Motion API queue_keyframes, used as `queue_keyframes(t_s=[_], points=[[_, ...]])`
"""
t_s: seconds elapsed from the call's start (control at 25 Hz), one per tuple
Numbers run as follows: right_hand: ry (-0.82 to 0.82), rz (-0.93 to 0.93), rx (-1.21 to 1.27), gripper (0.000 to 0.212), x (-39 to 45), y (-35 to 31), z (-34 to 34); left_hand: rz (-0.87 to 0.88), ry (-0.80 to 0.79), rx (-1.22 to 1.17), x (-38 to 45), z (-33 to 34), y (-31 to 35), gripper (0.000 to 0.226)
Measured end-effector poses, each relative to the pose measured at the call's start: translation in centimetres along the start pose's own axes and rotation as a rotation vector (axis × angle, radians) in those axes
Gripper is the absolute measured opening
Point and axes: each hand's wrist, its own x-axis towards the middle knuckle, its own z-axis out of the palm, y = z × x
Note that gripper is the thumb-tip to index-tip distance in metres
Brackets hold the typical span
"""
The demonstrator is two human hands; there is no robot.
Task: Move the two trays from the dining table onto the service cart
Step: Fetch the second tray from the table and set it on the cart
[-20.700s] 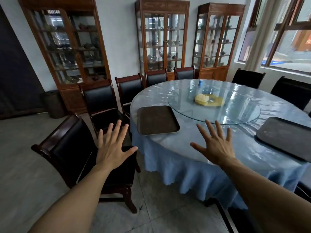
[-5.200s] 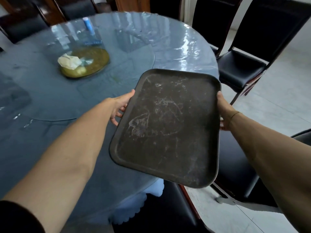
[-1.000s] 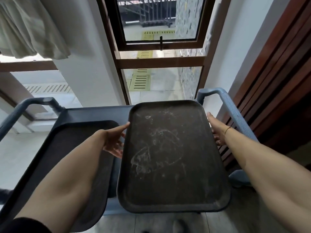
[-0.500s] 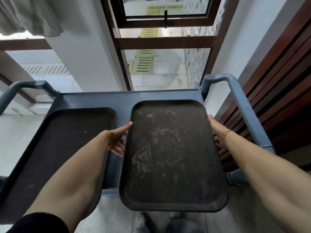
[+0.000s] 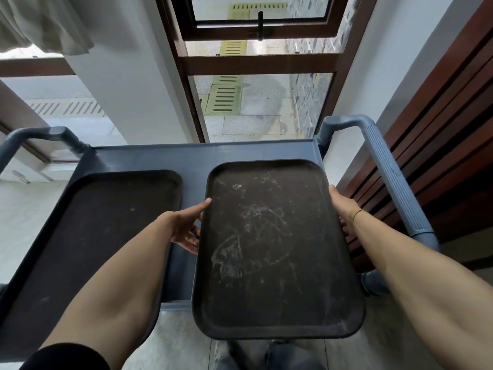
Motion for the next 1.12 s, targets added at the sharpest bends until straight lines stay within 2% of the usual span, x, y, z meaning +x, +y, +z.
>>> queue_keyframes(t_s=[0.12, 0.32, 0.48, 0.68, 0.76, 0.88, 0.92, 1.12], points=[[0.063, -0.034, -0.080, 0.113, 3.8, 1.0, 0.4, 0.009, -0.004, 0.009, -0.2, 0.0, 0.0, 0.083], [0.112, -0.071, -0.149, 0.094, 2.2, 0.0, 0.7, 0.026, 0.012, 0.037, -0.7, 0.2, -0.1, 0.085], [0.098, -0.085, -0.176, 0.093, 1.8, 0.0, 0.8, 0.034, 0.030, 0.042, -1.1, 0.4, -0.2, 0.083], [0.138, -0.189, -0.502, 0.075, 0.9, -0.3, 1.0, 0.080, 0.090, 0.063, -2.6, 1.4, -0.6, 0.073], [0.141, -0.288, -0.611, 0.068, 0.4, -0.6, 1.3, 0.177, 0.210, 0.132, -2.9, 2.0, -0.8, 0.066], [0.132, -0.474, -0.739, 0.063, -1.2, -1.2, 2.3, 0.482, 0.541, 0.375, -2.8, 1.7, -1.6, 0.066], [0.120, -0.534, -0.793, 0.063, -1.8, -1.4, 2.9, 0.544, 0.600, 0.458, -3.1, 1.4, -2.1, 0.069], [0.001, -0.758, -1.013, 0.069, -3.9, -2.0, 6.7, 0.532, 0.760, 0.669, -6.1, -0.1, -6.4, 0.080]])
